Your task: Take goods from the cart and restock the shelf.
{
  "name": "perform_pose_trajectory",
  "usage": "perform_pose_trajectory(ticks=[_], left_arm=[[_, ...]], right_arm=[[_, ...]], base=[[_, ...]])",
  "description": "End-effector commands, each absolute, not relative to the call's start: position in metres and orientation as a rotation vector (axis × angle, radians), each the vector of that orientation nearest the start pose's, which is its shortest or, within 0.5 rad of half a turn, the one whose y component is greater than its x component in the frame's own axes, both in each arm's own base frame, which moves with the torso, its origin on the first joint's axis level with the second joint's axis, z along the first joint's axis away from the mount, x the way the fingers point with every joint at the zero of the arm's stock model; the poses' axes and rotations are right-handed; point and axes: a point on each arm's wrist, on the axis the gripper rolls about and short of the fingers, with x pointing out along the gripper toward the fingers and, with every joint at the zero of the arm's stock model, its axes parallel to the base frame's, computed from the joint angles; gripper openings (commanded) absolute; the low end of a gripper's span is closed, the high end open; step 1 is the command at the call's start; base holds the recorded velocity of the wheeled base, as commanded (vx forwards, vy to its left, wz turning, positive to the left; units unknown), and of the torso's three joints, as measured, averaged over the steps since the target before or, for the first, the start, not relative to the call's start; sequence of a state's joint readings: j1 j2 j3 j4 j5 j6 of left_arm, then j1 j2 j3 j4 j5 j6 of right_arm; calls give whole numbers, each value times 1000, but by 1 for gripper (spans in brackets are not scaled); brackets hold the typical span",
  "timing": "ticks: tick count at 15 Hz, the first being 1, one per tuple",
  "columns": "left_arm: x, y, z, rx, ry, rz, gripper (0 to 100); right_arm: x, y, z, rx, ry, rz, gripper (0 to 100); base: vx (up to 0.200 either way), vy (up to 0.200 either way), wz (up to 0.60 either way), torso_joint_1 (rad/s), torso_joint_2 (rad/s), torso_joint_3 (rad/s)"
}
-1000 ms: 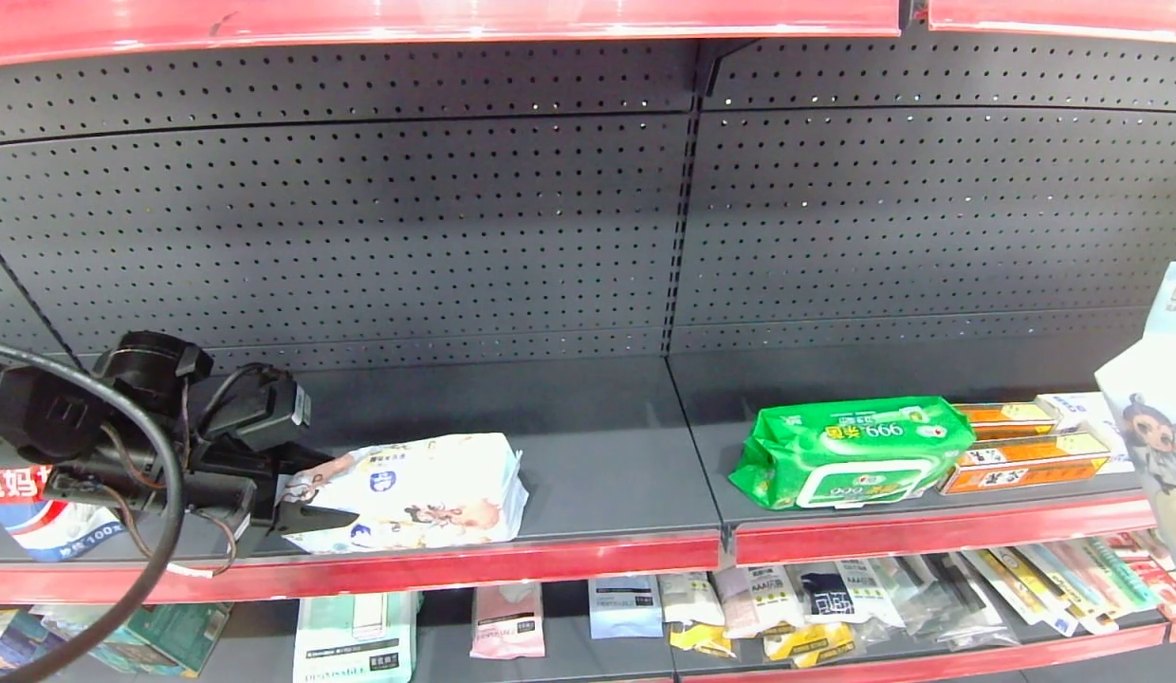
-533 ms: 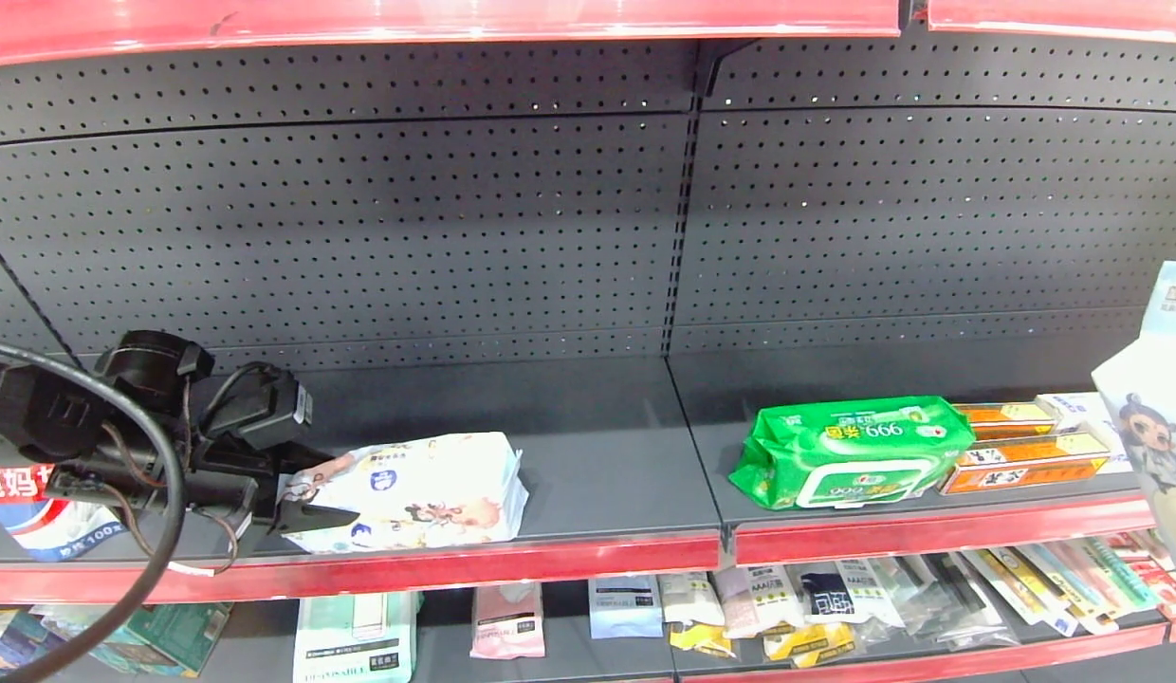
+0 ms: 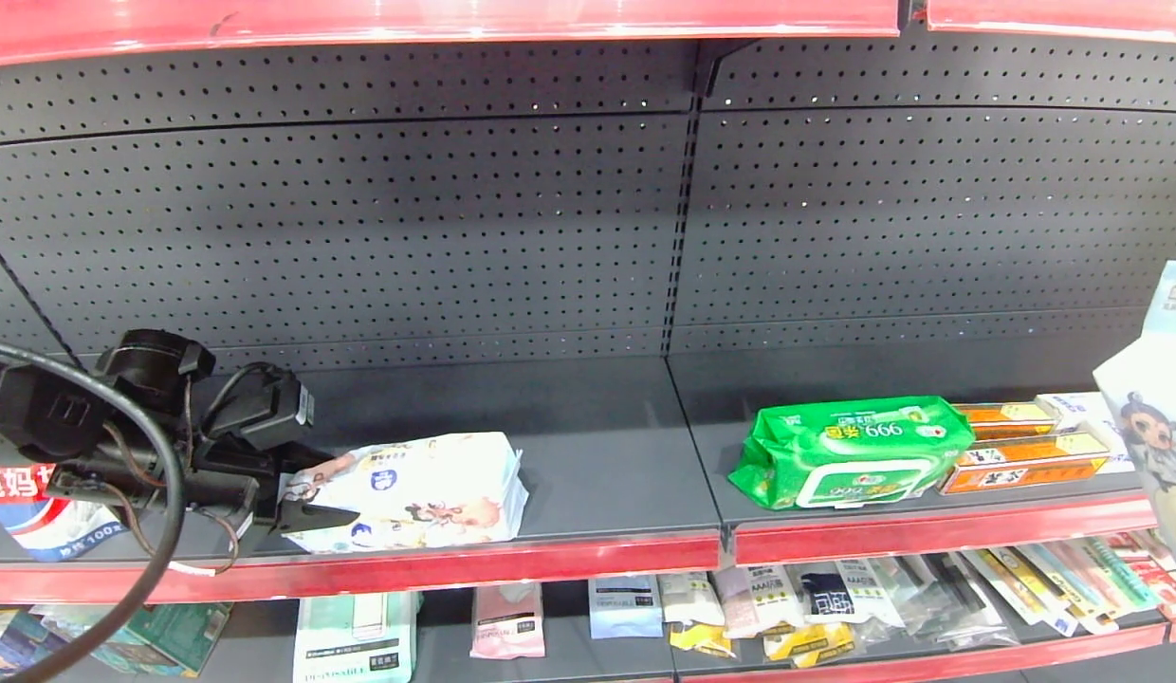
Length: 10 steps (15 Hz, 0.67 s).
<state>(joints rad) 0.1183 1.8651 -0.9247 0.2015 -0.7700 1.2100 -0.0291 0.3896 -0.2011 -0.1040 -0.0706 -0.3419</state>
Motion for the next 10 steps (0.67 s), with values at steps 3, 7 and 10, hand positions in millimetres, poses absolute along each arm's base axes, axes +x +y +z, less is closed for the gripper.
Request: perform_pose_trajectory(ticks=[3, 7, 10], left_arm=[[290, 19, 103, 563, 538, -1073, 0], [291, 20, 104, 551, 540, -1066, 100], [286, 24, 115, 541, 498, -1052, 100]], right_arm=[[10, -2, 148, -343, 99, -86, 0], [10, -2, 147, -343, 104, -85, 0], [11, -2, 146, -343, 107, -85, 0]], base=[[0, 0, 0, 0, 0, 0], [0, 0, 0, 0, 0, 0], [0, 0, 0, 0, 0, 0]])
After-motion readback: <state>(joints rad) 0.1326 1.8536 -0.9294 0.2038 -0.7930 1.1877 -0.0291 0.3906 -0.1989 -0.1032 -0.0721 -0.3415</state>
